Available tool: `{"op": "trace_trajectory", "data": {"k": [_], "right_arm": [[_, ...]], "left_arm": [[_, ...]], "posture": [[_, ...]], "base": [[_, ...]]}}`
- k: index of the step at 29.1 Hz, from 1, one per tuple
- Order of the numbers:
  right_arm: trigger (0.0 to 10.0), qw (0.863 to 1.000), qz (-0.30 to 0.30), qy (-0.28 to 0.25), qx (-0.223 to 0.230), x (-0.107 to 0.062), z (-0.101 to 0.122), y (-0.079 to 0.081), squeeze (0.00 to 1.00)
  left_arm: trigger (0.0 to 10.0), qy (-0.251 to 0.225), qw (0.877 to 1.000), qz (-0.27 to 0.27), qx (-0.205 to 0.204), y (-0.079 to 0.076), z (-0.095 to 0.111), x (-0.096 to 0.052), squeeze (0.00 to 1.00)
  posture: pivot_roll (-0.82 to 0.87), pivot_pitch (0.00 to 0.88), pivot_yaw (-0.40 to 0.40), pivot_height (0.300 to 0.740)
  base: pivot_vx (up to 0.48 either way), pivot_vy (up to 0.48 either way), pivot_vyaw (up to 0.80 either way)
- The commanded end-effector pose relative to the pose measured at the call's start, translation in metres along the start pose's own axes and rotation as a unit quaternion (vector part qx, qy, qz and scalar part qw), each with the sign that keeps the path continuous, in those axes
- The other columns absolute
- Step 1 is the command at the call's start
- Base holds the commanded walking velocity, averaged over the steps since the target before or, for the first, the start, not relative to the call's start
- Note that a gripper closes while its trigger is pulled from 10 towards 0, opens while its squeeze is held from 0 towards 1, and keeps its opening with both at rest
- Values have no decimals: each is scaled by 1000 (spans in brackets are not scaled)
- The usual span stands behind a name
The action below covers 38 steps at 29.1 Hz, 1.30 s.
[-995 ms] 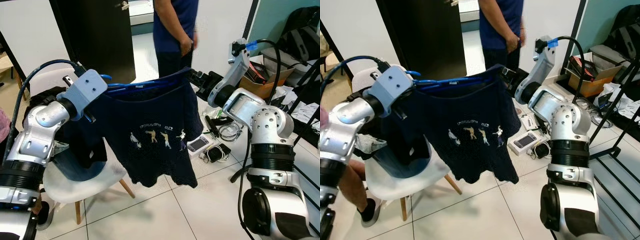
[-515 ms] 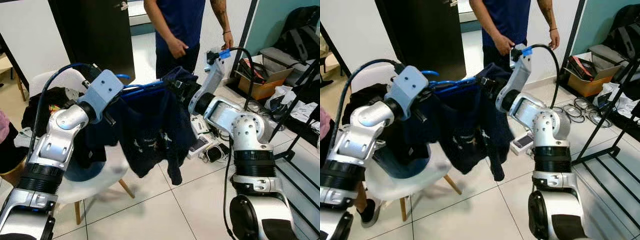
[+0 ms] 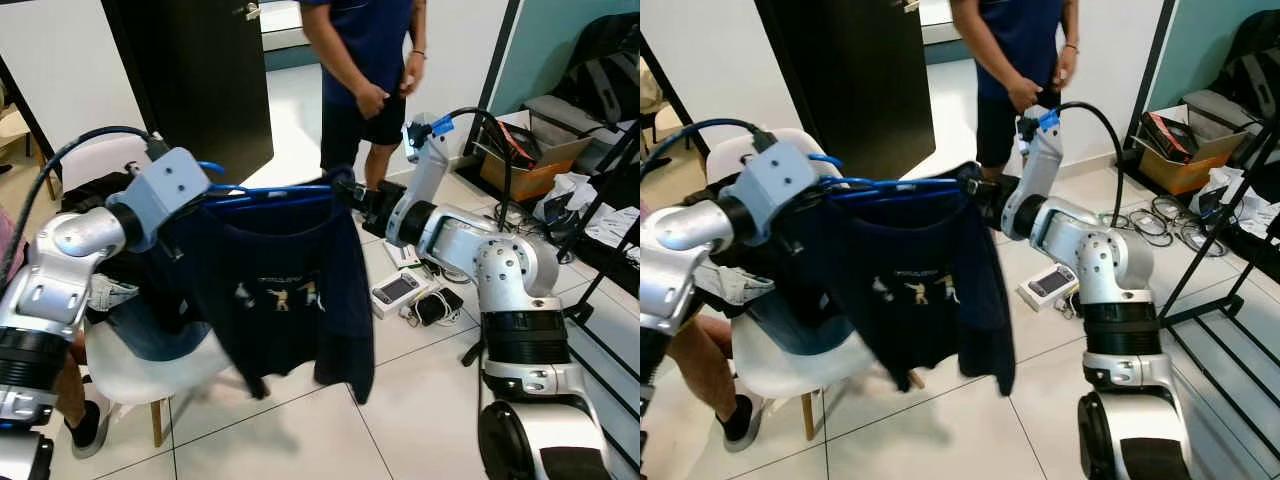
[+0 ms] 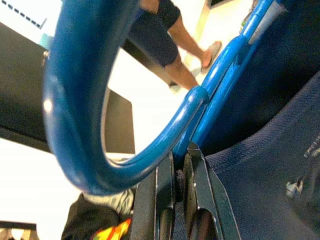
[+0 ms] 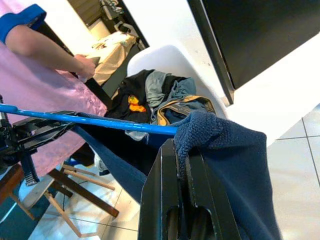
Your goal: Hang hanger
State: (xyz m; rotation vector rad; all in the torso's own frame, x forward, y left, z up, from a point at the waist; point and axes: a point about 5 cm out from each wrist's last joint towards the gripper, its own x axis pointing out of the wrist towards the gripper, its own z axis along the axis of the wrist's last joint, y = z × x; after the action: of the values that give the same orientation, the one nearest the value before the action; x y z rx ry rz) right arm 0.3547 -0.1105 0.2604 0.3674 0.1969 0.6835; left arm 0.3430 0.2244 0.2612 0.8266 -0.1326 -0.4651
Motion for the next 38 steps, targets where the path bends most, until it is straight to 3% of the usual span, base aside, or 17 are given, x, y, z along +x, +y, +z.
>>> {"op": "trace_trajectory", "data": {"k": [1,2,4,7,12,23,28,32,38], "right_arm": [[0,999,15,10,-28,-6,2,3,0],[0,999,15,10,-28,-6,2,3,0],[0,995,20,49,-88,-17,-1,-4,0],[0,992,25,64,-108,-20,-2,-5,0],[0,982,76,92,-148,-15,-9,16,0],[0,967,118,119,-191,-13,-16,31,0],[0,959,151,118,-209,-13,-14,41,0],[0,942,210,111,-238,-16,-12,57,0],[0,934,233,109,-247,-19,-11,63,0]], "left_arm": [[10000,10,1000,-13,11,5,-6,-8,0],[10000,10,1000,-13,11,5,-6,-8,0],[10000,9,998,-60,9,3,-6,-12,0],[10000,6,997,-80,5,0,-5,-12,0],[10000,5,990,-138,-8,-23,-4,-6,0],[10000,41,986,-161,-19,-36,-13,-1,0],[10000,32,984,-171,-31,-44,-12,1,0],[10000,4,980,-195,-30,-47,-4,2,0],[10000,0,978,-206,-15,-44,-2,2,0]], "posture": [[2,48,10,740],[2,48,10,740],[5,45,11,740],[3,42,12,740],[-2,39,15,740],[-6,44,20,740],[-10,44,21,740],[-14,39,23,740],[-13,38,21,740]], "base": [[0,0,0],[0,0,0],[0,0,0],[0,0,0],[0,0,0],[0,0,0],[0,0,0],[0,0,0],[0,0,0]]}}
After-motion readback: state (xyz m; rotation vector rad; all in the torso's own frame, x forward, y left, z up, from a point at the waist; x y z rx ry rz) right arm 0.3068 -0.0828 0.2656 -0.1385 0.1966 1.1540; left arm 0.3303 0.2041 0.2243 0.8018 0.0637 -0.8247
